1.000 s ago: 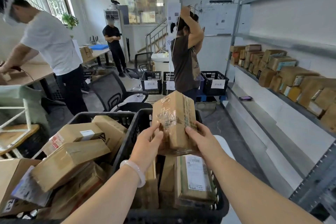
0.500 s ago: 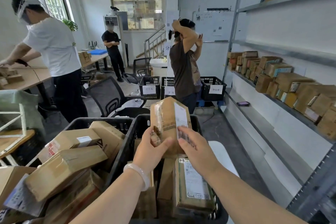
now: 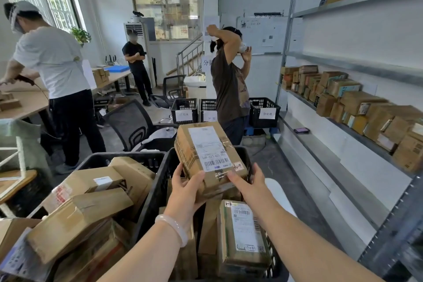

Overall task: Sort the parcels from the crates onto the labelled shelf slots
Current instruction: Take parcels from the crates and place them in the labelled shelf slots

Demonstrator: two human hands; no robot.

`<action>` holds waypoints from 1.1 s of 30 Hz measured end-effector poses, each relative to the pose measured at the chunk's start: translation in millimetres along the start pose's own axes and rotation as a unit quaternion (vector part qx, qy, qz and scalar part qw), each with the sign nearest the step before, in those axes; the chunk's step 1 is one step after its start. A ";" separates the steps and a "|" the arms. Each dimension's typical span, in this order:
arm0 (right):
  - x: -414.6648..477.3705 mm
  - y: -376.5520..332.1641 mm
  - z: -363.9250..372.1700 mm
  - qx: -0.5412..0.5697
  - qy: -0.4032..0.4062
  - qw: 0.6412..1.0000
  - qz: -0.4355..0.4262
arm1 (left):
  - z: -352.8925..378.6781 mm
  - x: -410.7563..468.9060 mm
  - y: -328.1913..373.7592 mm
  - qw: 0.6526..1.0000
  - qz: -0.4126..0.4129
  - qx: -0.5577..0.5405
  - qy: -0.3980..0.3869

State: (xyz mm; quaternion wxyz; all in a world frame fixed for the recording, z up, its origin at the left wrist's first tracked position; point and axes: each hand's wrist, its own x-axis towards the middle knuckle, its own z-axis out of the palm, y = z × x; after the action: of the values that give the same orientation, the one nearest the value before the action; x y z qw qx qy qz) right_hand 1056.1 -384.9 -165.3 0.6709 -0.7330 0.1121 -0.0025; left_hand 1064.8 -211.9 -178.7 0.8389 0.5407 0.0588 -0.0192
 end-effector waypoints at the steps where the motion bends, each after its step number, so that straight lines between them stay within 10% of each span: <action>1: -0.2 -0.2 3.1 0.056 -0.035 0.996 0.066 | 3.6 -1.8 -1.2 1.000 -0.001 -0.021 -0.003; 7: 14.1 -3.8 9.9 0.209 -0.067 0.972 0.085 | 6.6 -6.5 -6.1 1.000 -0.014 0.007 -0.006; 12: 27.8 -14.2 -17.3 0.061 -0.013 0.998 0.022 | -13.1 2.4 18.7 0.951 0.106 0.261 0.128; 19: 23.2 -37.8 -25.4 -0.149 -0.134 0.978 -0.061 | -22.5 17.2 45.1 0.795 0.179 0.565 -0.128; 24: 20.1 -39.2 -22.2 -0.184 -0.150 0.966 -0.102 | -25.9 18.6 36.8 0.845 0.097 0.483 -0.210; 33: -6.2 -5.1 -23.8 -0.148 0.067 0.966 -0.202 | -3.0 22.0 27.9 0.930 0.100 0.339 -0.102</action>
State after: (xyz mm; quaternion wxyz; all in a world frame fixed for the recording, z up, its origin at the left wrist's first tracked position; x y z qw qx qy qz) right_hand 1047.3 -406.9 -156.9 0.5315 -0.8296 0.0055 -0.1709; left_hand 1089.1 -196.9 -157.3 0.6050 0.7909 -0.0914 -0.0087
